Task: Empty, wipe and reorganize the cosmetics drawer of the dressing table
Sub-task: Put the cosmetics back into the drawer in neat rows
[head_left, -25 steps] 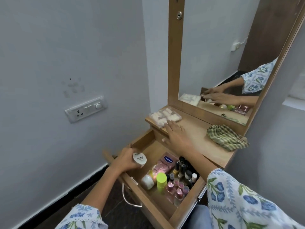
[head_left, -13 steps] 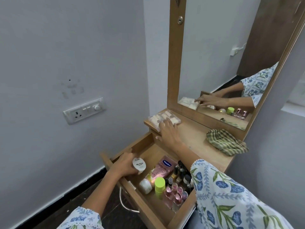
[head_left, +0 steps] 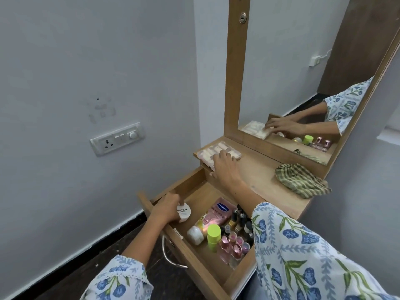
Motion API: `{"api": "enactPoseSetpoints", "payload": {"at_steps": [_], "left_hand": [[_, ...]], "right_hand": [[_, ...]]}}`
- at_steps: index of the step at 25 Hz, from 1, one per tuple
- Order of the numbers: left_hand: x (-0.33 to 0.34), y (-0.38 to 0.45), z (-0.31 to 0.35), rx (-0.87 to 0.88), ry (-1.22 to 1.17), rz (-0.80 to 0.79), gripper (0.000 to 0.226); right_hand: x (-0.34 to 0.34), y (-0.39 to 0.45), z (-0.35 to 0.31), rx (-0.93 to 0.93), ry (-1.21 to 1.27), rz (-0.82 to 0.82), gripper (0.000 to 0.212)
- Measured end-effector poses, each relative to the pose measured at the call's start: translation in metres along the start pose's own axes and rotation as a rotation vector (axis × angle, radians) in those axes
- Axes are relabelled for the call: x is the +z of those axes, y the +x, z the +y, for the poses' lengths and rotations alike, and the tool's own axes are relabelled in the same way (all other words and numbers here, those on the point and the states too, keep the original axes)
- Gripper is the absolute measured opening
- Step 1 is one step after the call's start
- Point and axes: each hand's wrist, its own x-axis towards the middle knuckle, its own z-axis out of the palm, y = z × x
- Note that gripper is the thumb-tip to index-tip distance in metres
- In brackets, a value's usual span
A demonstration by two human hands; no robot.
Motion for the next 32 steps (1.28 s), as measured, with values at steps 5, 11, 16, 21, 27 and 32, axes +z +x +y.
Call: {"api": "enactPoseSetpoints", "payload": {"at_steps": [5, 11, 16, 21, 27, 32], "left_hand": [[-0.003, 0.000, 0.004, 0.027, 0.069, 0.013, 0.041], [-0.001, 0.003, 0.004, 0.084, 0.145, -0.042, 0.037], [0.001, 0.004, 0.004, 0.017, 0.239, 0.025, 0.034], [0.003, 0.000, 0.006, -0.037, 0.251, 0.149, 0.033], [0.000, -0.010, 0.003, -0.173, 0.055, 0.326, 0.019], [0.002, -0.013, 0.002, -0.040, -0.090, 0.473, 0.028]], "right_hand": [[-0.007, -0.003, 0.002, -0.060, -0.055, -0.024, 0.036], [-0.032, -0.037, 0.010, -0.184, -0.046, 0.205, 0.025], [-0.053, -0.049, 0.006, -0.225, 0.202, 0.350, 0.029], [-0.050, -0.060, -0.014, -0.261, 0.311, 0.281, 0.027], [-0.019, -0.061, -0.018, -0.220, 0.260, 0.084, 0.027], [0.006, -0.067, -0.023, -0.308, 0.077, -0.078, 0.015]]}}
